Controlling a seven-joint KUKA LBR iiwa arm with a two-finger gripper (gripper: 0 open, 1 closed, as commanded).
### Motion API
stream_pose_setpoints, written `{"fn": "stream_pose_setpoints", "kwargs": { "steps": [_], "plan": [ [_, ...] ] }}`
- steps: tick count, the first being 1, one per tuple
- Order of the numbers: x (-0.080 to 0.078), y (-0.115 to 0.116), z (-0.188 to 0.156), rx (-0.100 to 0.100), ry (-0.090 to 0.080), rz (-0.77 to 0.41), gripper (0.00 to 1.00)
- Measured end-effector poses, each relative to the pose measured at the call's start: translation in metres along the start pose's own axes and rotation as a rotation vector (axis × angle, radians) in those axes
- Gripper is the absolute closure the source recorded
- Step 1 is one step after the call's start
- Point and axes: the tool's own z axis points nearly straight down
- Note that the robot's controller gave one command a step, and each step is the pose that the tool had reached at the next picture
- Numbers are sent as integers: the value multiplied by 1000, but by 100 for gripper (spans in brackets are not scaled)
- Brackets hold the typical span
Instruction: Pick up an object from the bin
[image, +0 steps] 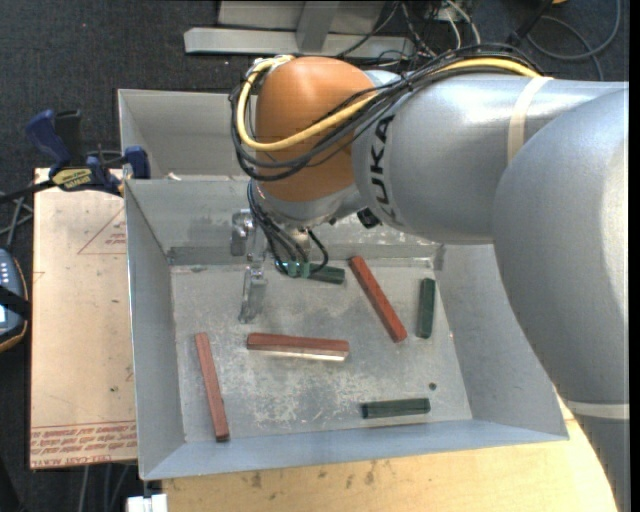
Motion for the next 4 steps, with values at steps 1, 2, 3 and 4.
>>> {"fn": "stream_pose_setpoints", "kwargs": {
  "steps": [1, 2, 3, 4],
  "plan": [
    [-2, -1, -5, -1, -8, 3, 0],
    [23, -33, 60, -2, -11, 34, 0],
    [41, -52, 72, 1, 0, 5, 0],
    [40, -81, 86, -2, -8, 81, 0]
  ]
}}
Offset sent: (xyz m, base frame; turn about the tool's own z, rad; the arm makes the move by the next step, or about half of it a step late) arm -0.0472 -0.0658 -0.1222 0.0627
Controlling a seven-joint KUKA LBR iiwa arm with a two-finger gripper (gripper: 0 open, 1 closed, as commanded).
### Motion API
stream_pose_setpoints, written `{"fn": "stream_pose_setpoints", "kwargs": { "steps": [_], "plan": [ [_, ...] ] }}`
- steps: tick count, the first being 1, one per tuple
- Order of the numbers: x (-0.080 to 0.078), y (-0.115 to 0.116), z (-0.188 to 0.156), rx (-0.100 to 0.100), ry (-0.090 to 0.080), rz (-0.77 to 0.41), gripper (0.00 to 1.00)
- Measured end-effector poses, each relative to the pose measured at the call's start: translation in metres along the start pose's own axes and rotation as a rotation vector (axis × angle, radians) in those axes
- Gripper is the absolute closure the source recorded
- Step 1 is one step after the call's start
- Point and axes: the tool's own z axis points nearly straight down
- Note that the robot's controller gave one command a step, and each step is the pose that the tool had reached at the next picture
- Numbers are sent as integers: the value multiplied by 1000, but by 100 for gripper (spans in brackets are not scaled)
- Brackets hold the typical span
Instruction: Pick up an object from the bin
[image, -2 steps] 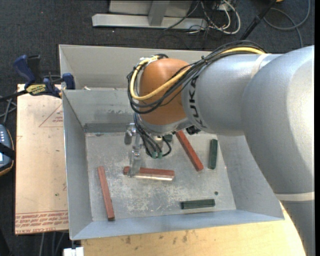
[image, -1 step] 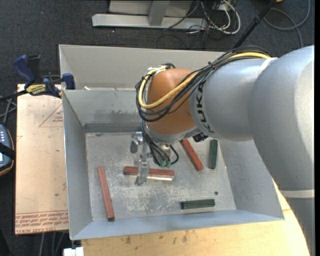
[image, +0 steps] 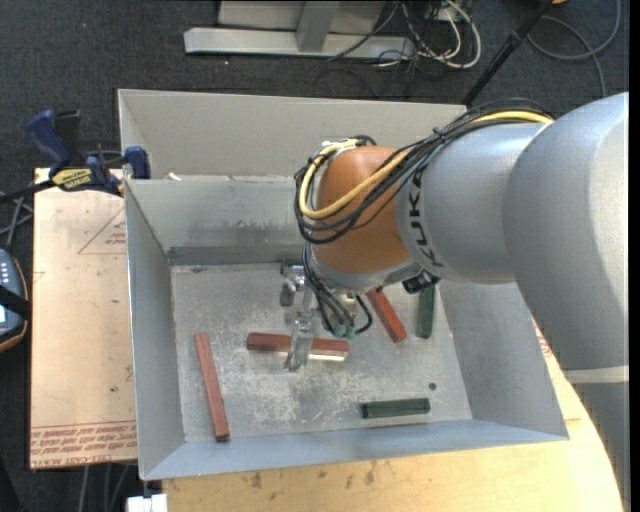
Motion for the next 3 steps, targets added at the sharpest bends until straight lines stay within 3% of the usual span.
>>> {"fn": "stream_pose_setpoints", "kwargs": {
  "steps": [1, 2, 3],
  "plan": [
    [-1, -6, 31, 0, 0, -5, 0],
    [2, -5, 40, -2, -4, 56, 100],
    [2, -6, 38, -1, -4, 64, 100]
  ]
}}
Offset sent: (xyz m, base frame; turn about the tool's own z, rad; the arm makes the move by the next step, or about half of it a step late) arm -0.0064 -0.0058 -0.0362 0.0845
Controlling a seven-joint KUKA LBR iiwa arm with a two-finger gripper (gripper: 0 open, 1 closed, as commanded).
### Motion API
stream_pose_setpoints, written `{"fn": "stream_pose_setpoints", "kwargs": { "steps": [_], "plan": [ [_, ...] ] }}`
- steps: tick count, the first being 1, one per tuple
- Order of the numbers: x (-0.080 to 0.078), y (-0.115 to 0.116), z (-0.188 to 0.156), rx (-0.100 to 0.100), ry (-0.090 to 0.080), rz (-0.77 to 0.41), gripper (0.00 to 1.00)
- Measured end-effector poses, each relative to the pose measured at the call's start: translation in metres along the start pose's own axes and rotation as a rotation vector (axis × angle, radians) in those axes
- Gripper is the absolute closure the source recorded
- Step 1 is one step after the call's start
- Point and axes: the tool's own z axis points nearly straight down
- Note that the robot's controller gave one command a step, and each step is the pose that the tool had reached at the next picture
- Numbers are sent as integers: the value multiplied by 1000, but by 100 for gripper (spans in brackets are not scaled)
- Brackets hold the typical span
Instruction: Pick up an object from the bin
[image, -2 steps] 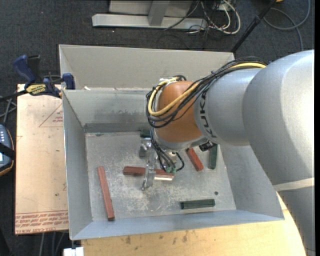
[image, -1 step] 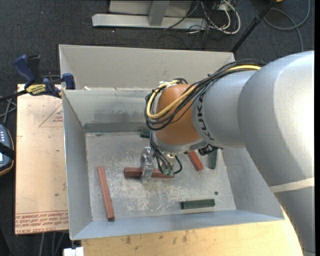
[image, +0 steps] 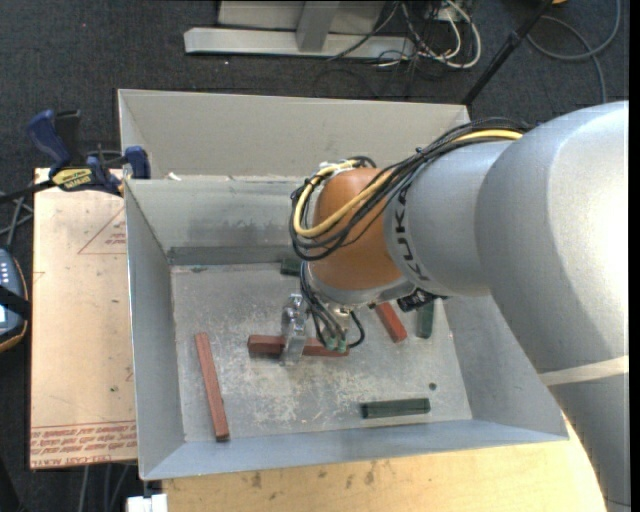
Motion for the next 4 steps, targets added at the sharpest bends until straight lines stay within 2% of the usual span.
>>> {"fn": "stream_pose_setpoints", "kwargs": {
  "steps": [4],
  "plan": [
    [1, 0, -34, 3, 7, 2, 100]
  ]
}}
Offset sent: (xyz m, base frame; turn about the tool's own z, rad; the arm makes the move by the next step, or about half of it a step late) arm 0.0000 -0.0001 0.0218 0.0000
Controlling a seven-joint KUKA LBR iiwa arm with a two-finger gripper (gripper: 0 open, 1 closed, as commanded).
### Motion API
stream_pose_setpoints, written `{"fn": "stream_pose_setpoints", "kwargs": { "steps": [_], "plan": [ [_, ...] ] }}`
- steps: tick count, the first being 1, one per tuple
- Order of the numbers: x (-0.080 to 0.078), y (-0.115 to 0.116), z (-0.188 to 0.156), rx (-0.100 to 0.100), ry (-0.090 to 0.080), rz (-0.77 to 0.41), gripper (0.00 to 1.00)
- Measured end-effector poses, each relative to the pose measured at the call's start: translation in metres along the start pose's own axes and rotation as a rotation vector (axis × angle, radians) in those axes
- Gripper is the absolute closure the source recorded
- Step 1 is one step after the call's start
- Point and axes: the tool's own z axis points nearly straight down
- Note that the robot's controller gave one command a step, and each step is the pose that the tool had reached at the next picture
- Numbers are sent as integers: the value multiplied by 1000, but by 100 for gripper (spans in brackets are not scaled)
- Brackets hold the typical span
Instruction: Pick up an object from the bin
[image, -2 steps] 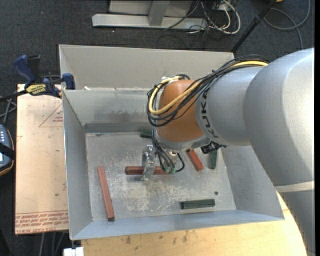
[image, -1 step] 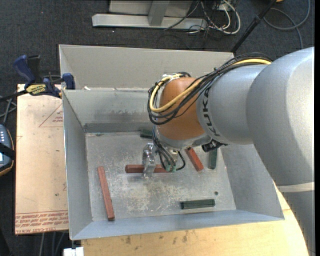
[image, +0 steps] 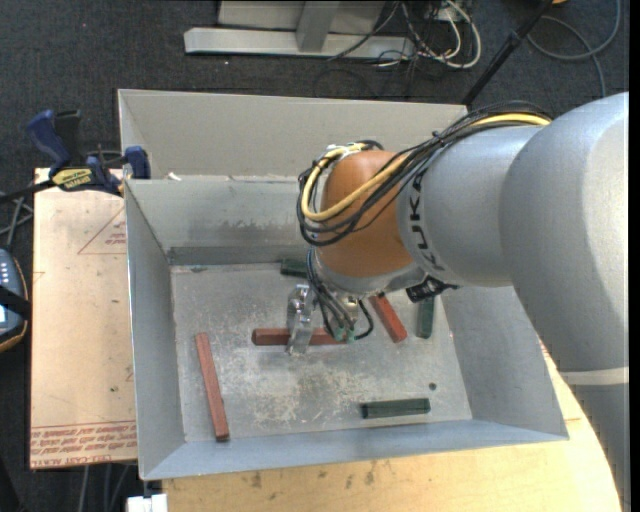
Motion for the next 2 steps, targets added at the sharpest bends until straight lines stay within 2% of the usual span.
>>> {"fn": "stream_pose_setpoints", "kwargs": {
  "steps": [2],
  "plan": [
    [-1, 0, -26, -1, -3, 1, 100]
  ]
}}
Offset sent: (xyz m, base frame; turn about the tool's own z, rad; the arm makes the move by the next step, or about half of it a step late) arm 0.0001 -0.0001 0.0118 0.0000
